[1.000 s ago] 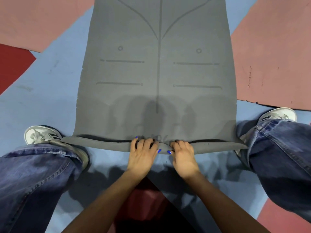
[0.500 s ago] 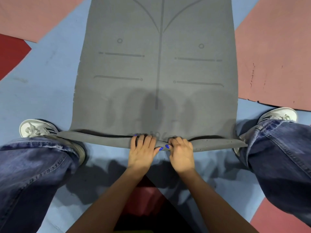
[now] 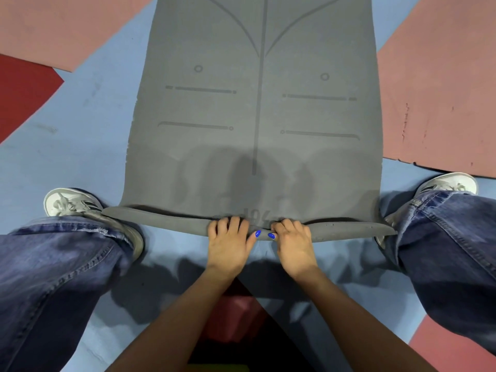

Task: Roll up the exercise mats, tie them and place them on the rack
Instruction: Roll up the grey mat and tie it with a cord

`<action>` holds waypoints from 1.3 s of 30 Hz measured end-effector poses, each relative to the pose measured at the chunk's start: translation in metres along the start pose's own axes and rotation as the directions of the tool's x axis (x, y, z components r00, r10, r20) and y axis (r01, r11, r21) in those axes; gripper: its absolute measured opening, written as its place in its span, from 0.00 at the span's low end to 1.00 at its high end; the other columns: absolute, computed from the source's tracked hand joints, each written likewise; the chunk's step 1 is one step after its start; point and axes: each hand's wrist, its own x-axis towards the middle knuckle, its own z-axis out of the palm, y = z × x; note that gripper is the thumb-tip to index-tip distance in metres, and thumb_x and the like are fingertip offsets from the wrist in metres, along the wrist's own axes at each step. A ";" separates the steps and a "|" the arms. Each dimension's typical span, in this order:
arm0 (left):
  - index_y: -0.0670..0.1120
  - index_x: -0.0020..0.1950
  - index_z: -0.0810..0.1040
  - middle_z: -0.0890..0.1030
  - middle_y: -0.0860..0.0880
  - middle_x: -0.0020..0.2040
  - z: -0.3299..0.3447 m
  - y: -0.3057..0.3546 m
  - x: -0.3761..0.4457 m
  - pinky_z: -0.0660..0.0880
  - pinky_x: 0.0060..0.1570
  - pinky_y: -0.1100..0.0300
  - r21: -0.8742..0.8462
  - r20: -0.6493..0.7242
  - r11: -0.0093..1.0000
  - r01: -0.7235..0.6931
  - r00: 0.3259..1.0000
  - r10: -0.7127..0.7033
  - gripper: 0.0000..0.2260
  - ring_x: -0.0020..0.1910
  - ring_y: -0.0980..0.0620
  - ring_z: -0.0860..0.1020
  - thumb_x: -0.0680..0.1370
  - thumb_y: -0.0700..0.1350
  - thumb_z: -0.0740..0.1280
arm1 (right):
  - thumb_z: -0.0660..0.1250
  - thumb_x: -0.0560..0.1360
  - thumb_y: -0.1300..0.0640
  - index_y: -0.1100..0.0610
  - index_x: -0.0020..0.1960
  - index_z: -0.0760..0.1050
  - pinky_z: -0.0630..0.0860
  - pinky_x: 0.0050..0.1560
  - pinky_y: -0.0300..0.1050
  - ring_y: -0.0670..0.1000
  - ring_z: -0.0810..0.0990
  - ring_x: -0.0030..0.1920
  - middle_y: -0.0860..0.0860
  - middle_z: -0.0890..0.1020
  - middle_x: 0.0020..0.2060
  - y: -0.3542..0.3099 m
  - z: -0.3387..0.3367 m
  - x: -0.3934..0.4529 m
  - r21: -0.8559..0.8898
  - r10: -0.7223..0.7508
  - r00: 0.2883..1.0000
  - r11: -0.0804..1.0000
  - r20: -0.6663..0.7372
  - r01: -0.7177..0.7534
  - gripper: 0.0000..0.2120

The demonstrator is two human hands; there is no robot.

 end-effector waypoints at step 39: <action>0.49 0.29 0.74 0.74 0.50 0.27 0.015 -0.001 0.021 0.68 0.29 0.57 0.022 -0.018 1.000 -0.010 1.000 0.010 0.15 0.28 0.48 0.74 0.76 0.50 0.63 | 0.57 0.73 0.50 0.58 0.47 0.81 0.66 0.40 0.44 0.55 0.76 0.34 0.53 0.76 0.36 0.005 0.008 -0.012 0.177 0.044 0.999 0.984 -0.032 -0.038 0.16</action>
